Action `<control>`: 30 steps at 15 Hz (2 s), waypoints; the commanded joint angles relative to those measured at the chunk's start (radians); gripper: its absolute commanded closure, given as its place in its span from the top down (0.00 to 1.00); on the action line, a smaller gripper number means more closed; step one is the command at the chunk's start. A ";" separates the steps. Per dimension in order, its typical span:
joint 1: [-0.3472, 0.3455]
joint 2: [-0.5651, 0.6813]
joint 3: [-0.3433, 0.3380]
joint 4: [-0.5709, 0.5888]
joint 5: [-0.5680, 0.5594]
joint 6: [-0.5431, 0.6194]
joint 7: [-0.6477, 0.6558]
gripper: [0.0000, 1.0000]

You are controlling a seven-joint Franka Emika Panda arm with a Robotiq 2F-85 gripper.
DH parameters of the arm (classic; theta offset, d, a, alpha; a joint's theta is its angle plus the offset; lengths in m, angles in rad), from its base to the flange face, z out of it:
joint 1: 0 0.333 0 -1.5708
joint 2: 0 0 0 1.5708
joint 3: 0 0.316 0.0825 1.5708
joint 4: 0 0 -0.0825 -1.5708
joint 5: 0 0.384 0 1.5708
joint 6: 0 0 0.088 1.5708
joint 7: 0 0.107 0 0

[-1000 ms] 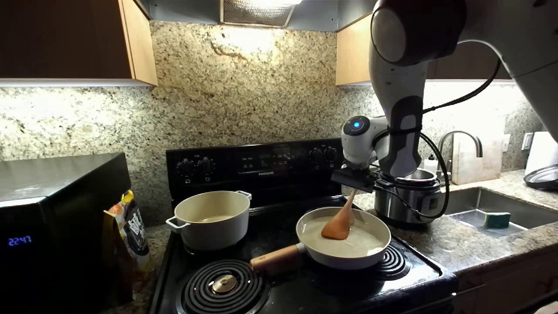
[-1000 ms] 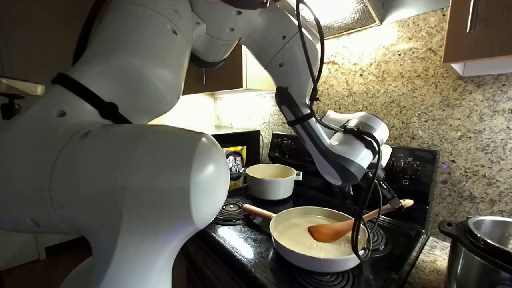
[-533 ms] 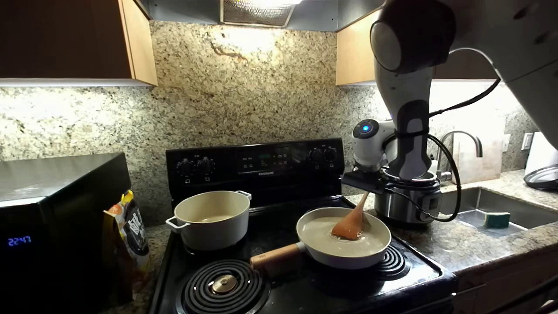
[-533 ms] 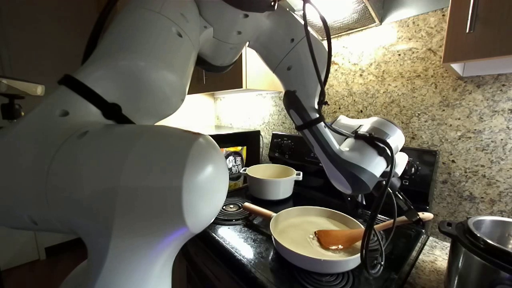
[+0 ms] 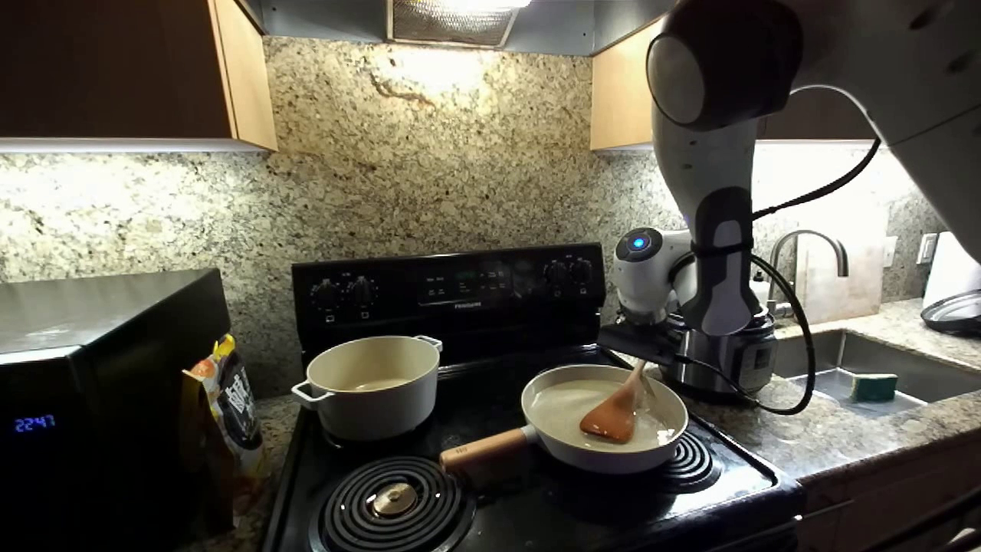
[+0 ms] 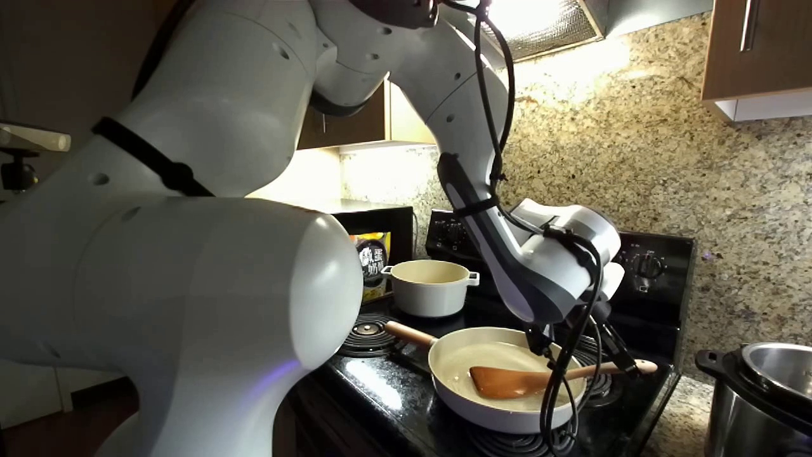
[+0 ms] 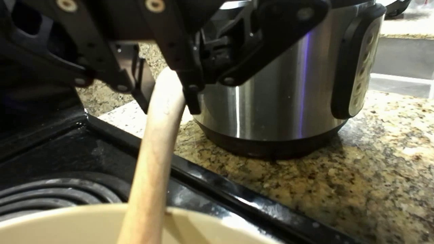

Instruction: Use the spatula to stir the contents in the pan

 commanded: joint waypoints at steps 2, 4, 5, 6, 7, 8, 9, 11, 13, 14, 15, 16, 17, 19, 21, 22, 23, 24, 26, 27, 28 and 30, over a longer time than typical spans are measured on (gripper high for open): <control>-0.002 -0.022 0.042 -0.001 0.019 -0.006 -0.005 0.11; -0.004 -0.023 0.061 0.019 0.027 -0.012 -0.010 0.11; -0.003 -0.020 0.067 0.031 0.030 -0.016 -0.010 0.11; -0.006 -0.019 0.074 0.045 0.033 -0.019 -0.014 0.11; -0.014 -0.018 0.084 0.059 0.036 -0.024 -0.021 0.11; -0.017 -0.015 0.087 0.074 0.037 -0.027 -0.022 0.11; -0.023 -0.015 0.090 0.086 0.038 -0.029 -0.025 0.11; -0.041 -0.016 0.092 0.104 0.039 -0.029 -0.031 0.11; -0.055 -0.007 0.079 0.119 0.029 -0.017 -0.023 0.11; -0.065 -0.004 0.075 0.124 0.025 -0.015 -0.021 0.11; -0.078 -0.003 0.072 0.124 0.025 -0.015 -0.020 0.11; -0.091 -0.002 0.068 0.122 0.021 -0.011 -0.020 0.11; -0.101 -0.001 0.063 0.119 0.016 -0.009 -0.020 0.11; -0.128 -0.005 0.070 0.107 0.015 -0.012 -0.032 0.11; -0.139 -0.016 0.074 0.086 0.018 -0.011 -0.025 0.11; -0.138 -0.023 0.075 0.075 0.016 -0.008 -0.022 0.11; -0.128 -0.034 0.075 0.059 0.012 -0.006 -0.019 0.11; -0.114 -0.041 0.071 0.047 0.008 -0.008 -0.014 0.11; -0.063 -0.061 0.050 0.024 -0.002 -0.013 0.012 0.11; -0.040 -0.077 0.044 0.008 -0.002 -0.015 0.021 0.11; -0.017 -0.088 0.034 -0.004 -0.003 -0.018 0.029 0.11; 0.028 -0.111 0.016 -0.032 0.001 -0.040 0.036 0.11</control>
